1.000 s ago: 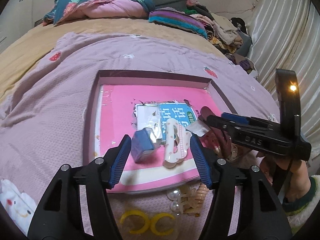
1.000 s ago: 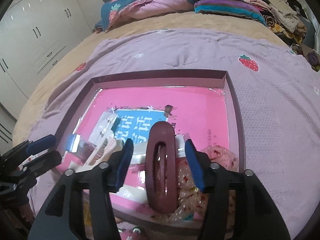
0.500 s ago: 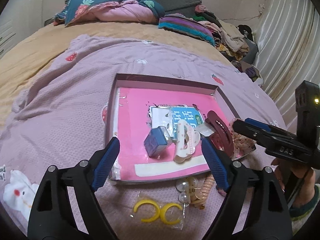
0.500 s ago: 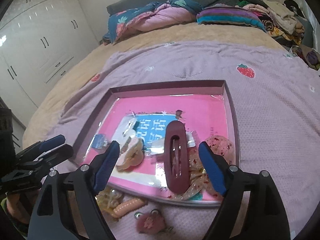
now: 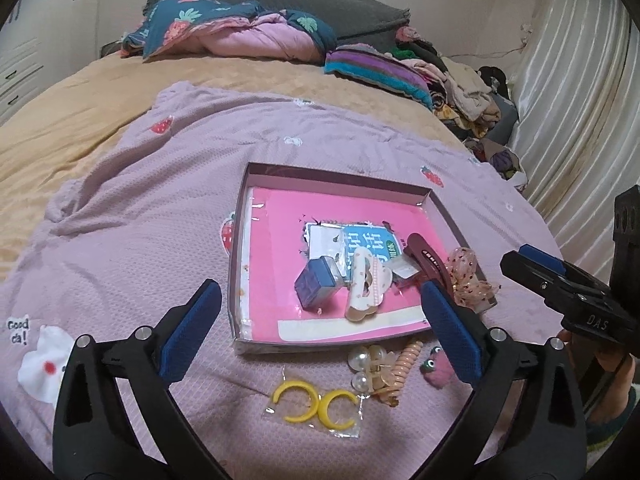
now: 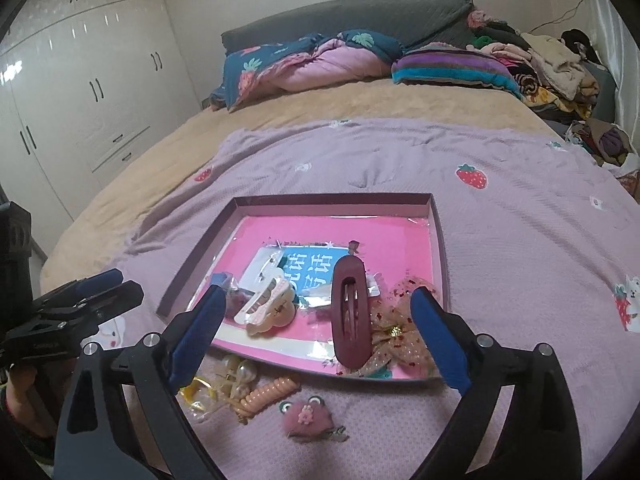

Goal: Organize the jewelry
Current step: 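Withdraw both open tools from the tray toward the remaining items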

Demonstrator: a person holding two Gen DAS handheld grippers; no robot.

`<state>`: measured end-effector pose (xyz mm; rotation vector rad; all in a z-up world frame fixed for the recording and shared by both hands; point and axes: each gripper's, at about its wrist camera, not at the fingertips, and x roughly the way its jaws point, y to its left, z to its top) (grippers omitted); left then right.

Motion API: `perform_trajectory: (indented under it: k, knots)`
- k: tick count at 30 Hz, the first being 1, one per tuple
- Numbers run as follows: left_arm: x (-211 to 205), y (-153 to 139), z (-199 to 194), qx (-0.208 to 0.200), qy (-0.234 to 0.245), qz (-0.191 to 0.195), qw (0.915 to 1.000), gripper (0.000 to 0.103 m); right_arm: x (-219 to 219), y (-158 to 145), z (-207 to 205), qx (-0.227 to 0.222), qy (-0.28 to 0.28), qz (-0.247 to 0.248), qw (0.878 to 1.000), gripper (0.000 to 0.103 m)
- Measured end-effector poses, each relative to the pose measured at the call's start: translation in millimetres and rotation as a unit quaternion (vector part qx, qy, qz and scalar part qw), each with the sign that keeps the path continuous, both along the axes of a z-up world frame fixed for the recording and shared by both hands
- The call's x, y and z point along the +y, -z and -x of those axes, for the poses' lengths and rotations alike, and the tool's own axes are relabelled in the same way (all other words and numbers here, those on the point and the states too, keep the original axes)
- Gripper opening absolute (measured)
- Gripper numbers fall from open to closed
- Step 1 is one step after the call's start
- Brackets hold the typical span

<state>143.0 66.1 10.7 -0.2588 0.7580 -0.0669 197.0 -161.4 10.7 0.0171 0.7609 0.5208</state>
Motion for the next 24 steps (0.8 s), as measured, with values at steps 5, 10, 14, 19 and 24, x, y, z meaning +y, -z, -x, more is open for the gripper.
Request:
perform_trajectory:
  k: [5,10,14,19,24]
  knots:
    - [-2.6,-10.0,7.8,-0.011,0.002,-0.003,0.9999,0.093,-12.6,-10.9,12.5,-0.012,0.01,-0.008,1.0,0.093]
    - [-8.6,-18.9,16.6,-0.021,0.01,-0.006,0.9997,0.093,-26.3,-20.3,25.2,-0.024,0.02,-0.014,0.999,0.093]
    - [-12.5,-27.7,24.6,-0.033,0.015,-0.009,0.9993,0.093,-36.7,-28.3,35.6,-0.033,0.03,-0.023,0.999,0.093]
    - [-15.8,-38.2,34.7,-0.046,0.016,-0.012,0.9987,0.093,-47.9,-38.9,48.9,-0.05,0.042,-0.027,0.997,0.093]
    - [-18.5,-47.5,44.6,-0.058,0.018,-0.013,0.9981,0.093,-58.3,-49.6,61.4,-0.063,0.048,-0.038,0.996,0.093]
